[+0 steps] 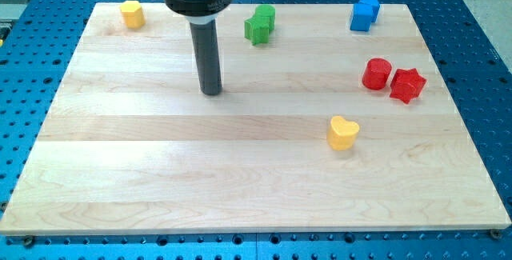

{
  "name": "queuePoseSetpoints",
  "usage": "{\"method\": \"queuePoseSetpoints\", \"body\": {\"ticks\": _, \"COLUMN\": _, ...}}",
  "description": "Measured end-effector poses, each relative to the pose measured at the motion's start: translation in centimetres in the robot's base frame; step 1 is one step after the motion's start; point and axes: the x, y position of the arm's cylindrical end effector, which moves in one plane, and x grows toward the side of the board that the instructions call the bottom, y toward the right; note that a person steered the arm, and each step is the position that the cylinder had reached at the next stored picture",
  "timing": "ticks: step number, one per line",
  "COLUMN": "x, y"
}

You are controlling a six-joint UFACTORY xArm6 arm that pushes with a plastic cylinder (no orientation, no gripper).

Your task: Take the yellow blocks to the top left corner

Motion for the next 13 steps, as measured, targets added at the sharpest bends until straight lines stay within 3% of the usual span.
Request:
{"method": "queuePoseSetpoints", "body": {"ticks": 4, "x": 2.0, "y": 21.0}}
{"method": "queuePoseSetpoints", "body": {"ticks": 5, "x": 4.3, "y": 24.4}}
{"method": "queuePoseSetpoints", "body": {"ticks": 6, "x": 9.4, "y": 23.6}}
{"method": "queuePoseSetpoints", "body": {"ticks": 7, "x": 10.3, "y": 16.5}}
{"method": "queuePoseSetpoints", "body": {"ticks": 9, "x": -1.7, "y": 5.2}}
{"method": "queuePoseSetpoints", "body": {"ticks": 10, "x": 0.0, "y": 6.5}}
{"method": "queuePoseSetpoints", "body": {"ticks": 11, "x": 0.4, "y": 4.1}}
{"method": "queuePoseSetpoints", "body": {"ticks": 12, "x": -3.4, "y": -1.4}}
{"method": "queuePoseSetpoints", "body": {"ticks": 13, "x": -1.2, "y": -1.8}}
